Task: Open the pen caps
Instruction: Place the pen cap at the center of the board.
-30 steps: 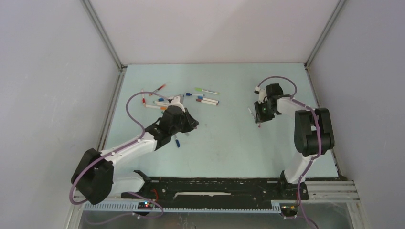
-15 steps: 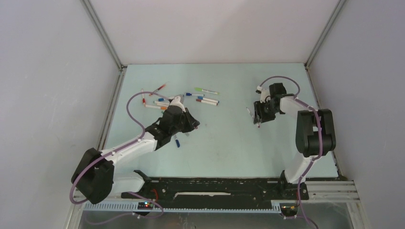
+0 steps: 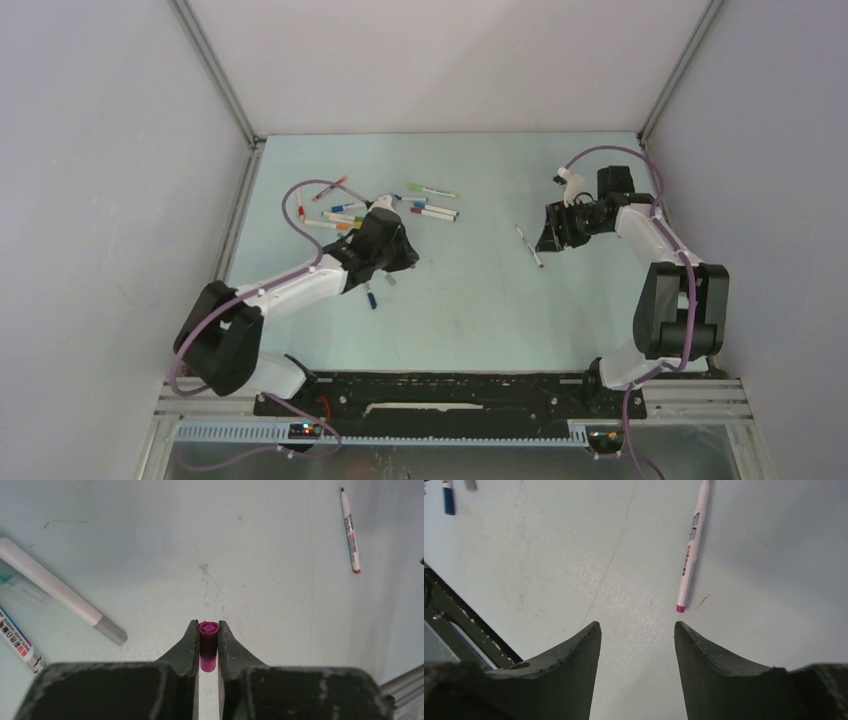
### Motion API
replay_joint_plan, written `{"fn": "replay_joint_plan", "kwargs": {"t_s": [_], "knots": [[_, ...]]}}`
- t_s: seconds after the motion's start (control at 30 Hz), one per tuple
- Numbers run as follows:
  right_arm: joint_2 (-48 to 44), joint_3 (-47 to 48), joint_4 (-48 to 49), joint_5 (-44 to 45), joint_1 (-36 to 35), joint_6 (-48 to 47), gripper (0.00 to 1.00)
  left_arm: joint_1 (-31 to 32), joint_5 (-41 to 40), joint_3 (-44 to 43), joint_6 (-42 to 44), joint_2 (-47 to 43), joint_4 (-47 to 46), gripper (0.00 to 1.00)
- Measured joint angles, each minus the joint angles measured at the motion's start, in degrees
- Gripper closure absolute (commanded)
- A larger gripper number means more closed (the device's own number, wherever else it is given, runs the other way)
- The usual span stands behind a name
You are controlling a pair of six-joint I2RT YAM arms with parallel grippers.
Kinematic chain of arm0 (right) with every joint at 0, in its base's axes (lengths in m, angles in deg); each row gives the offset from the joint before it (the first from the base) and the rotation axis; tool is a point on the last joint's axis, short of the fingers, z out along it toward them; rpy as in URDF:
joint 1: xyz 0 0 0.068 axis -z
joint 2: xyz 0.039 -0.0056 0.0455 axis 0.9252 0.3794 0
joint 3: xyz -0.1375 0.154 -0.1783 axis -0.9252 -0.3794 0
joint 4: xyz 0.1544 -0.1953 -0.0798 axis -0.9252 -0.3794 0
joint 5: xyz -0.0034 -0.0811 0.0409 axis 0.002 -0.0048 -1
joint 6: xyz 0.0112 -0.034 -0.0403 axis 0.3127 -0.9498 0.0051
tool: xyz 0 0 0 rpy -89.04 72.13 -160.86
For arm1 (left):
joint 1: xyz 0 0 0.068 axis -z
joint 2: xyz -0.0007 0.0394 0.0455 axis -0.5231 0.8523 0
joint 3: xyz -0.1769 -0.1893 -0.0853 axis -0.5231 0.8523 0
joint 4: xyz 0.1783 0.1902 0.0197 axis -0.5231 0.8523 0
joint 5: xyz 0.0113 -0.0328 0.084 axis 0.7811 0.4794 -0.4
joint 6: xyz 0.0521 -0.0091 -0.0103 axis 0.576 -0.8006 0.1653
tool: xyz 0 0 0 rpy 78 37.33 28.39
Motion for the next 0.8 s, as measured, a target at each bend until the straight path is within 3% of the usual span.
{"fn": "replay_joint_plan", "kwargs": {"t_s": [0.43,0.8], "knots": [[-3.9,0.1,-3.2,-6.4,0.9,-3.0,0.4,0.9,-7.4,-18.4,4.5,18.3,14.9,0.87],[-3.9,0.1,-3.9,-7.3,1.1,-3.2,0.39,0.7,-8.7,-24.6,7.8,25.8,20.5,0.83]]}}
